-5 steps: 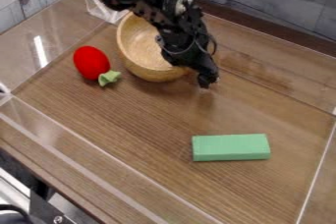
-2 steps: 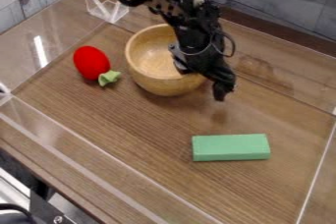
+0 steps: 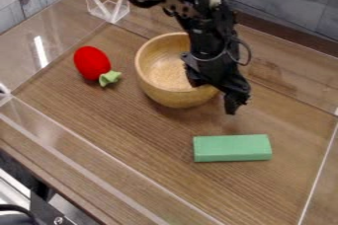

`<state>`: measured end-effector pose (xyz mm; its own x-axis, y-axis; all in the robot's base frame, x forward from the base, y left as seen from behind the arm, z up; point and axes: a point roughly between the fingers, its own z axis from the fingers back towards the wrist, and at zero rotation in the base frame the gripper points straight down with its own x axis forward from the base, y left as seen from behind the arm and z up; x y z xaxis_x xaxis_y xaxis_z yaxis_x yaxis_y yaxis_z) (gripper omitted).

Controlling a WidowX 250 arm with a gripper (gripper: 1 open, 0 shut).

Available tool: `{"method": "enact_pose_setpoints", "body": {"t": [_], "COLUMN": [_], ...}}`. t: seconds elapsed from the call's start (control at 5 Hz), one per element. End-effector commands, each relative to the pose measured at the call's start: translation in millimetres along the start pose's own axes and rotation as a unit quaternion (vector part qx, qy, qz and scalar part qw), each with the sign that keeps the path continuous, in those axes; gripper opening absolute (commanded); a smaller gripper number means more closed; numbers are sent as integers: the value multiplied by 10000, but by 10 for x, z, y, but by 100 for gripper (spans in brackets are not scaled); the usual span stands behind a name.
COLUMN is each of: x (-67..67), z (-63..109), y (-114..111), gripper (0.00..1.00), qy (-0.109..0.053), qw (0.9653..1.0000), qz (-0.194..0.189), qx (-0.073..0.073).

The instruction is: Remove the green stick from the brown bowl and put it on the table

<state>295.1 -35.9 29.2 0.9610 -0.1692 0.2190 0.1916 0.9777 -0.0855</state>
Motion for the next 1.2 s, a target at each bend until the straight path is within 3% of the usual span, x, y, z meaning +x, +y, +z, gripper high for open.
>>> {"method": "enact_pose_setpoints", "body": {"t": [0.0,0.2,0.6,1.0], "x": [104,103,170,126], "z": [30,10,-17,-26], "y": [-27,7,30,-194], "gripper": [0,100,100,100], "qy": [-80,-9,95,168], "qw": [9992,9972,9944,9915], "qz": [-380,-714,-993,-1218], "qx": [-95,-201,-333,-435]}}
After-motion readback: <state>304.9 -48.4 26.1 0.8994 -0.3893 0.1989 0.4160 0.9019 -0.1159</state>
